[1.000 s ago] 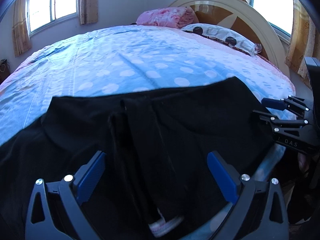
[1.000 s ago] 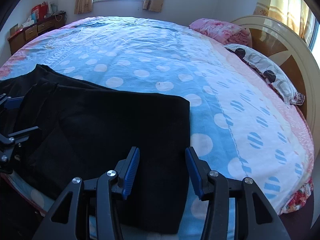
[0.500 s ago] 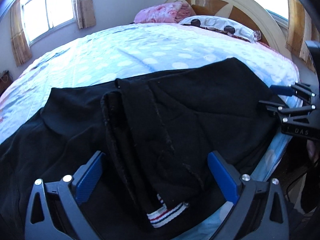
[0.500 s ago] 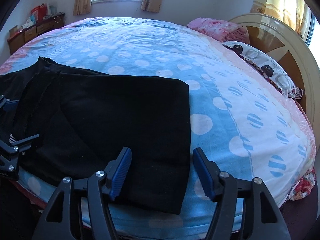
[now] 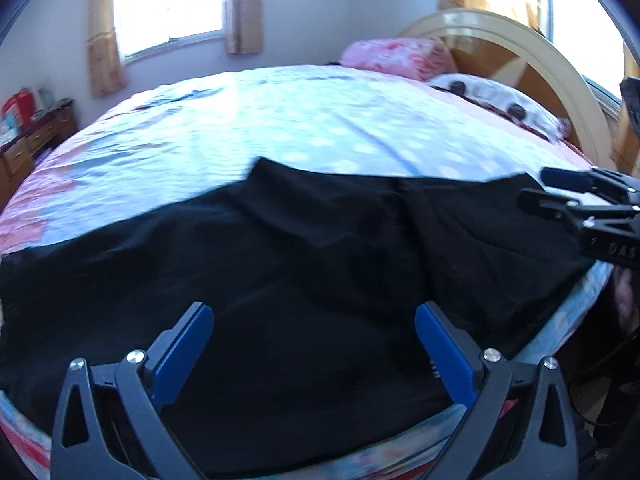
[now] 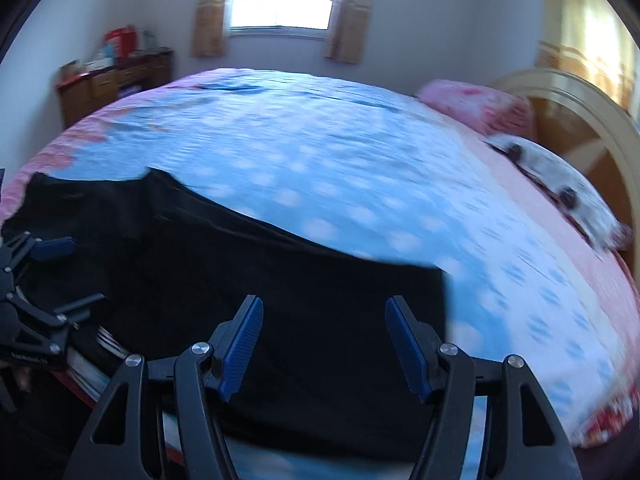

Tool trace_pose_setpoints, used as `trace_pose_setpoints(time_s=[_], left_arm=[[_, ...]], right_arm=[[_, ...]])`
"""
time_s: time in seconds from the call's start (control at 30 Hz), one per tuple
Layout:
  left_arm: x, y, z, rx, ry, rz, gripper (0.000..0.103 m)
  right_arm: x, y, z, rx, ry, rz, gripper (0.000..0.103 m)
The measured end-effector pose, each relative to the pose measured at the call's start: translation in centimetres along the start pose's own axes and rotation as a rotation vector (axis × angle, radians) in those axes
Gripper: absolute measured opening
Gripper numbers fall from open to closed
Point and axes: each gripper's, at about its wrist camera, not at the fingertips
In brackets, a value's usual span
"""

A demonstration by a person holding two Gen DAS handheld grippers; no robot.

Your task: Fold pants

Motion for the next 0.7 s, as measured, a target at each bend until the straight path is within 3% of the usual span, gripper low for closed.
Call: trace_pose_setpoints(time_s=[0.1, 0.27, 0.3, 0.47, 0.57, 0.63, 0.7], left_arm=[[-0.2, 2.5, 1.4, 0.047, -0.016, 0.037, 0.103], [-0.4, 7.5, 3.1, 0.147, -0.021, 0.078, 0.103], [-0.2, 8.3, 3.2, 0.169, -0.019, 0.082, 0.103], [-0.2, 15.2, 5.4, 0.305, -0.012, 0.077, 0.103], [-1.1, 20.1, 6.2, 0.393, 0.002, 0.108, 0.103], [-2.1, 23.1, 6.5, 0.392, 0.015, 0.160, 0.103], [-2.9, 25.4, 6.3, 0.339, 0.017, 0.225, 0.103]], right_arm=[[1.6, 3.3, -1.9, 0.106, -0.011, 0.042, 0.065], [2.4, 7.4, -6.9, 0.251, 0.110, 0.031, 0.065], [2.1, 8.0, -7.8, 0.246, 0.141, 0.037, 0.065], [1.6, 9.7, -7.6, 0.187, 0.118, 0.134, 0.069], [2.2, 8.2, -6.2, 0.224, 0.105, 0.057, 0.069], [2.9, 7.2, -5.0, 0.203, 0.054, 0.021, 0.069], [4.0, 7.0, -4.5, 0.200, 0.019, -0.001, 0.069]])
Point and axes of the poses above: each gripper's, at about its wrist camera, not at the fingertips, and z roughly against the way its jaws point, y to its left, x to its top, and after that the axes turned 3 degrees about -x, right-handed
